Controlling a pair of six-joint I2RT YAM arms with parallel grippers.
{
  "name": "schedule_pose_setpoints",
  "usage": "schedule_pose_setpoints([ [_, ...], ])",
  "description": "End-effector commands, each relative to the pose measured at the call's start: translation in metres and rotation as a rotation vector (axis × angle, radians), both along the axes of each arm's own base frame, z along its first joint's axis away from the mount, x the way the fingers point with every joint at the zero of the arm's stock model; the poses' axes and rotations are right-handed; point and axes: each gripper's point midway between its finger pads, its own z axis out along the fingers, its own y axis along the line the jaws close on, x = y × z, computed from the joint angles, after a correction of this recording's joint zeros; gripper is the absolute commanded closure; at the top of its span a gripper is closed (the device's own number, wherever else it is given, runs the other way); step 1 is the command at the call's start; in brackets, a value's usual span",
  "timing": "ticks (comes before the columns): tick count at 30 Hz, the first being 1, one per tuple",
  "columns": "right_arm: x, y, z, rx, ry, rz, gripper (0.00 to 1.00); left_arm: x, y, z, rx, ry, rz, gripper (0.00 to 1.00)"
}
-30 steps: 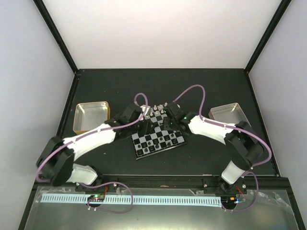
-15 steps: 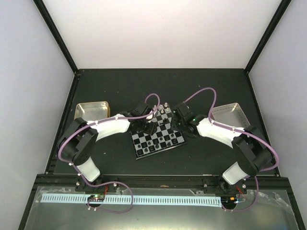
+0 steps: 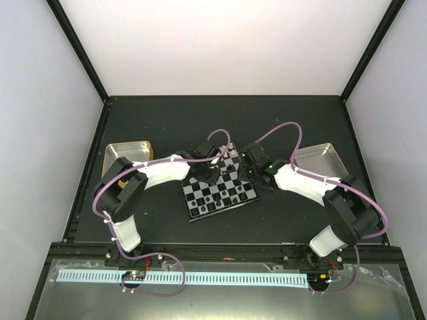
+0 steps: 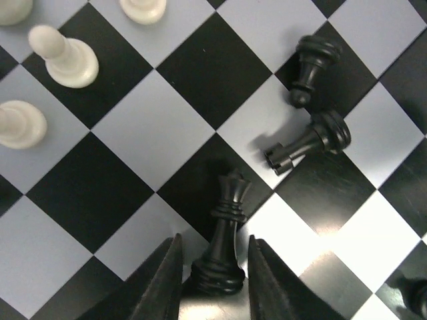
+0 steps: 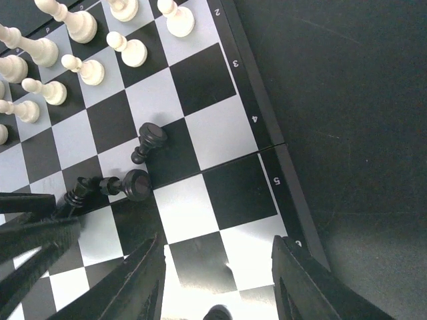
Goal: Set up the chess pieces on the board
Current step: Pick up the chess piece from the chessboard, then place the chess piece on the chessboard.
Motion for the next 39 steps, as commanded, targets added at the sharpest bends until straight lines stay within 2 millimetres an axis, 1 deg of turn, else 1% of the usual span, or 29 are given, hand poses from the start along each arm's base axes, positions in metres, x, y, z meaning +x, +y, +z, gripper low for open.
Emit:
schedule_pose_setpoints([
  [1, 0.001, -0.002, 0.008, 0.019, -0.027, -0.004, 0.56, -0.001, 0.007, -0.012, 0.074, 0.017, 0.003, 0.76],
  [4, 0.000, -0.001, 0.013, 0.035, -0.035, 0.003, 0.56, -0.005, 0.008, -0.010, 0.072, 0.020, 0.000, 0.89],
  [6, -0.002, 0.004, 0.018, 0.060, -0.040, 0.027, 0.55, -0.008, 0.009, -0.005, 0.056, 0.013, -0.004, 0.93],
  [9, -0.007, 0.019, 0.032, 0.133, -0.053, 0.114, 0.54, -0.016, 0.007, 0.008, 0.006, -0.002, -0.031, 0.95],
  [11, -0.013, 0.032, 0.041, 0.193, -0.057, 0.192, 0.53, -0.021, 0.003, 0.020, -0.048, -0.023, -0.059, 0.96],
  [13, -0.021, 0.047, 0.053, 0.264, -0.063, 0.273, 0.50, -0.028, -0.003, 0.035, -0.118, -0.050, -0.101, 0.96],
  [14, -0.025, 0.052, 0.058, 0.296, -0.063, 0.305, 0.49, -0.031, -0.007, 0.047, -0.165, -0.075, -0.126, 0.96],
  [16, -0.030, 0.062, 0.070, 0.355, -0.068, 0.353, 0.47, -0.038, -0.013, 0.063, -0.237, -0.104, -0.163, 0.96],
  [18, -0.035, 0.070, 0.078, 0.407, -0.059, 0.385, 0.47, -0.044, -0.019, 0.080, -0.315, -0.134, -0.202, 0.96],
  [21, -0.040, 0.078, 0.087, 0.469, -0.044, 0.410, 0.45, -0.053, -0.027, 0.099, -0.406, -0.163, -0.247, 0.96],
  [24, -0.045, 0.082, 0.097, 0.522, -0.042, 0.430, 0.45, -0.057, -0.030, 0.112, -0.453, -0.184, -0.264, 0.96],
  [26, -0.049, 0.083, 0.100, 0.542, -0.035, 0.438, 0.45, -0.058, -0.031, 0.118, -0.475, -0.198, -0.268, 0.96],
  [28, -0.052, 0.082, 0.100, 0.551, -0.027, 0.437, 0.48, -0.058, -0.030, 0.123, -0.489, -0.212, -0.264, 0.96],
  [31, -0.058, 0.081, 0.101, 0.572, -0.013, 0.439, 0.56, -0.060, -0.029, 0.126, -0.503, -0.228, -0.262, 0.96],
  [33, -0.062, 0.082, 0.102, 0.592, -0.003, 0.447, 0.64, -0.061, -0.028, 0.125, -0.505, -0.228, -0.259, 0.96],
  [35, -0.064, 0.082, 0.104, 0.605, 0.001, 0.451, 0.69, -0.062, -0.026, 0.121, -0.501, -0.222, -0.254, 0.96],
  [36, -0.065, 0.082, 0.104, 0.606, 0.001, 0.451, 0.70, -0.064, -0.025, 0.129, -0.517, -0.241, -0.258, 0.96],
  [39, -0.066, 0.082, 0.104, 0.606, 0.005, 0.457, 0.76, -0.066, -0.025, 0.133, -0.533, -0.250, -0.261, 0.96],
])
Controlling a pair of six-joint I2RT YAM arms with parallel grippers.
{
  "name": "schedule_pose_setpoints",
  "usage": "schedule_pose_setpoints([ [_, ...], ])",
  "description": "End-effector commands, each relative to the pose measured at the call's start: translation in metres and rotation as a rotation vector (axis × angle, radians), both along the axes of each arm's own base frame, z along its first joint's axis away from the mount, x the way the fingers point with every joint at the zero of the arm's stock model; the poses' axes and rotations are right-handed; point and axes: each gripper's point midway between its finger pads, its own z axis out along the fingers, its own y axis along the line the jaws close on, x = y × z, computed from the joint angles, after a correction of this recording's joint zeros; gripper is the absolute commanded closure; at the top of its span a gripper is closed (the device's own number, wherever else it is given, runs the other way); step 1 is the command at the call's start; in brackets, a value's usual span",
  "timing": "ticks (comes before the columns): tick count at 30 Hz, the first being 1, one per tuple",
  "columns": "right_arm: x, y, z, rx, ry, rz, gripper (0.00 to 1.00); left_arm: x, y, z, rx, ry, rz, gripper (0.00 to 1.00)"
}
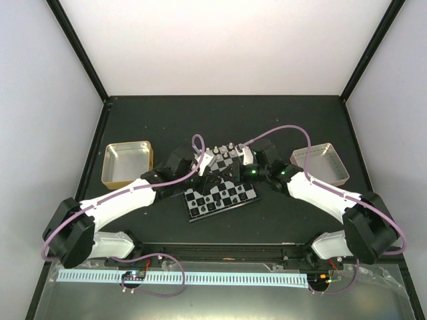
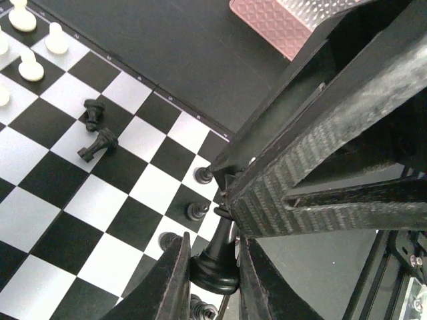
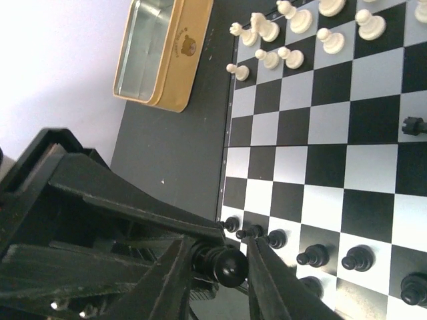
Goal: Set up the chess pieces on the board
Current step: Place the chess piece on the chessboard.
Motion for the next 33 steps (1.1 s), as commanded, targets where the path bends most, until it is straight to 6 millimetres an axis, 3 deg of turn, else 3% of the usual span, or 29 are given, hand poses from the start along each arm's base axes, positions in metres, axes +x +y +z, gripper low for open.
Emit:
schedule_pose_setpoints([
  [1, -0.009, 0.007, 0.017, 0.062, -0.010, 0.049, 0.79, 0.001, -0.006, 0.026, -0.082, -0.066, -0.014, 0.96],
  [6, -0.009, 0.009, 0.017, 0.074, -0.006, 0.060, 0.96, 0.000, -0.006, 0.031, -0.094, -0.078, -0.009, 0.95],
  [9, -0.005, 0.007, 0.020, 0.069, -0.032, 0.037, 0.99, 0.000, -0.004, 0.031, -0.094, -0.068, 0.003, 0.89],
  [15, 0.010, -0.011, 0.017, -0.042, -0.123, -0.060, 0.99, 0.010, 0.012, 0.029, -0.049, -0.063, 0.119, 0.52],
  [18, 0.019, -0.028, 0.007, -0.170, -0.183, -0.123, 0.99, 0.015, 0.028, 0.030, -0.006, -0.080, 0.207, 0.47],
  [25, 0.017, -0.047, 0.001, -0.405, -0.335, -0.188, 0.99, 0.025, 0.086, 0.068, 0.046, -0.215, 0.467, 0.43],
  [33, -0.012, -0.033, -0.004, -0.562, -0.496, -0.110, 0.99, 0.013, 0.132, 0.116, -0.054, -0.385, 0.623, 0.36],
])
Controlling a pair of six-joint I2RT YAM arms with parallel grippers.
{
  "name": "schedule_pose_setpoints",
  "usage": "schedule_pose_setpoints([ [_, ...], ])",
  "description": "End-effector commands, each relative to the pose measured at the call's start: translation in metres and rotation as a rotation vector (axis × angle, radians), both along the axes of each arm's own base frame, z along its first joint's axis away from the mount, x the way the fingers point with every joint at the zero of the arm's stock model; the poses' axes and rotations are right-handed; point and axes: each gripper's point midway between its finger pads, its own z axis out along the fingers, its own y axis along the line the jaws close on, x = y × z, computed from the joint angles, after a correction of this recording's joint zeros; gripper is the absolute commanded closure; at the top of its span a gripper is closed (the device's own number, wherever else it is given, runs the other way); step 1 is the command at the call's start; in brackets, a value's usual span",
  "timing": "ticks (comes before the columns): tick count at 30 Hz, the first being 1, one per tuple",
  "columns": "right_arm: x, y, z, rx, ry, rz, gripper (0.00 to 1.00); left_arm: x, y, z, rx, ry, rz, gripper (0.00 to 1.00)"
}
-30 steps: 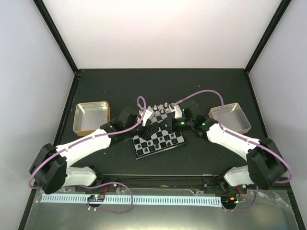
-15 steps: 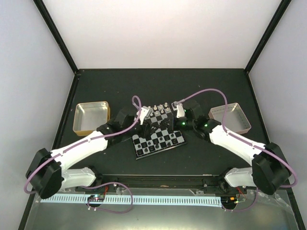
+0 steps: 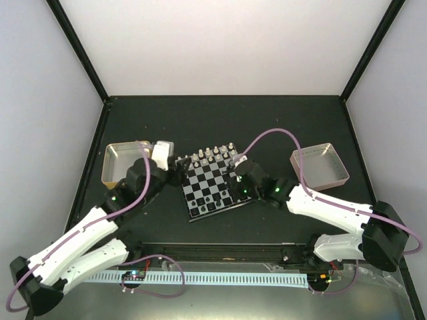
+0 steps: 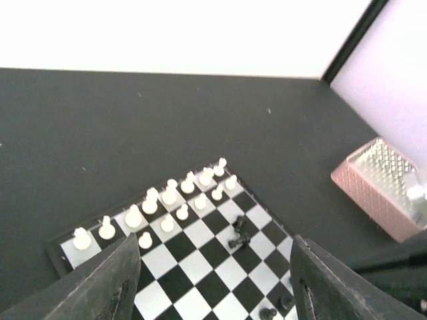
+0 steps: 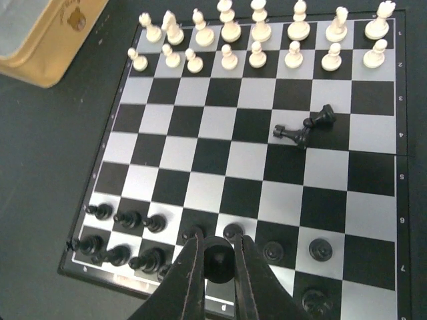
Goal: Set up the chess pieces on the board
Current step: Place the chess piece on the chessboard.
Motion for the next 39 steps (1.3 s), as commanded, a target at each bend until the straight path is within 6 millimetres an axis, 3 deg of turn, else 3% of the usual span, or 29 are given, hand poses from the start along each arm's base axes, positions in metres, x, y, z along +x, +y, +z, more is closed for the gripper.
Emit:
schedule_pose_setpoints([
  [1, -0.002, -0.006, 0.005, -0.129, -0.127, -0.009, 0.99, -0.003, 0.031, 0.016, -0.019, -0.085, 0.125, 0.35],
  [5, -0.016, 0.002, -0.013, -0.195, -0.120, 0.041, 0.98, -0.010, 0.040, 0.023, -0.052, -0.130, 0.140, 0.31],
  [10, -0.025, 0.008, -0.037, -0.276, -0.106, 0.059, 0.98, -0.011, 0.042, 0.018, -0.043, -0.118, 0.145, 0.30],
  [18, -0.026, 0.016, -0.060, -0.331, -0.101, 0.078, 0.98, -0.009, 0.038, 0.013, -0.033, -0.101, 0.135, 0.30],
  [30, -0.027, 0.024, -0.077, -0.337, -0.086, 0.095, 0.96, -0.007, 0.037, 0.008, -0.022, -0.091, 0.134, 0.30],
  [39, -0.026, 0.017, -0.087, -0.368, -0.080, 0.079, 0.87, -0.006, 0.036, 0.006, -0.016, -0.088, 0.133, 0.30],
])
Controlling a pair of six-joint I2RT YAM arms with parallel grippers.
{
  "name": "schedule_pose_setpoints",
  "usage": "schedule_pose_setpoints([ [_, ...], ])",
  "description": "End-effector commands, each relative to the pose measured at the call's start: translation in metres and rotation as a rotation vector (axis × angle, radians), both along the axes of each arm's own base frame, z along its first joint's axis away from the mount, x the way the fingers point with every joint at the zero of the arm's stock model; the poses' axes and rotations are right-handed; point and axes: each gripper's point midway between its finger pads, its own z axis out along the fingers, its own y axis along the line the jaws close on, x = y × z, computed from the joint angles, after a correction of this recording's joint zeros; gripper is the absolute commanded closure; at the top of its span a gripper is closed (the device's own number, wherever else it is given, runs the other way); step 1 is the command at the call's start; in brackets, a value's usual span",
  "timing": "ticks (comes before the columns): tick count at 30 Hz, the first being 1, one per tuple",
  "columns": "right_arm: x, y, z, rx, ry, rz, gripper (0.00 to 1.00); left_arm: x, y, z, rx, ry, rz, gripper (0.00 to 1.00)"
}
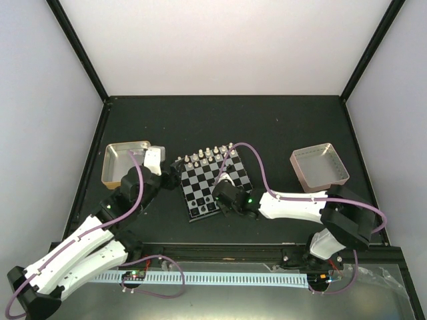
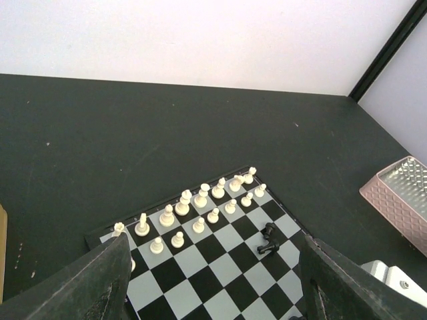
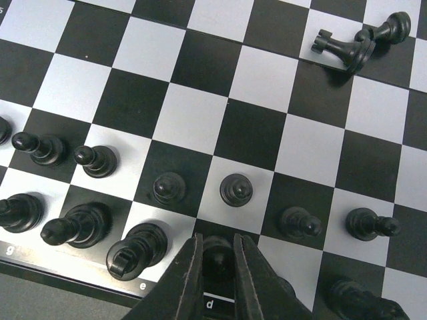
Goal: Set up the chess pieces on the board
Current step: Place the chess piece on the chessboard, then pick up the chess piece from the chessboard.
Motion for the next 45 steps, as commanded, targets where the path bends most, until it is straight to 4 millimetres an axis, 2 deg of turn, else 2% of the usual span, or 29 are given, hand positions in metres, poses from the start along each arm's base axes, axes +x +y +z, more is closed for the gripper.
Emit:
schedule_pose_setpoints([
  [1, 0.004, -0.001, 0.000, -0.010, -0.035, -0.018, 0.85, 0.002, 0.000, 0.002, -0.004, -0.007, 0.012, 0.30],
  [5, 0.006, -0.003, 0.008, 0.007, -0.046, -0.031, 0.77, 0.002, 0.000, 0.002, -0.002, -0.005, 0.010, 0.29],
  [14, 0.012, -0.007, 0.040, 0.066, -0.091, -0.088, 0.73, 0.002, 0.000, 0.002, -0.002, -0.005, 0.010, 0.29],
  [19, 0.030, -0.021, 0.066, 0.098, -0.133, -0.204, 0.63, 0.001, 0.002, 0.003, -0.005, -0.008, 0.014, 0.29],
  [23, 0.052, -0.033, 0.072, 0.138, -0.104, -0.309, 0.57, 0.000, 0.002, 0.003, -0.009, -0.006, 0.013, 0.29],
  [26, 0.067, -0.038, 0.068, 0.152, -0.062, -0.369, 0.50, 0.000, 0.001, 0.002, -0.012, -0.003, 0.010, 0.29],
  [31, 0.090, -0.039, 0.043, 0.184, 0.058, -0.428, 0.49, -0.001, 0.001, 0.002, -0.015, 0.000, 0.007, 0.29],
  [40, 0.112, -0.006, 0.018, 0.129, 0.106, -0.340, 0.50, -0.002, 0.000, -0.003, -0.014, 0.013, -0.002, 0.29],
  [45, 0.118, 0.003, 0.008, 0.101, 0.110, -0.298, 0.55, -0.002, -0.002, -0.006, -0.018, 0.020, -0.007, 0.29],
])
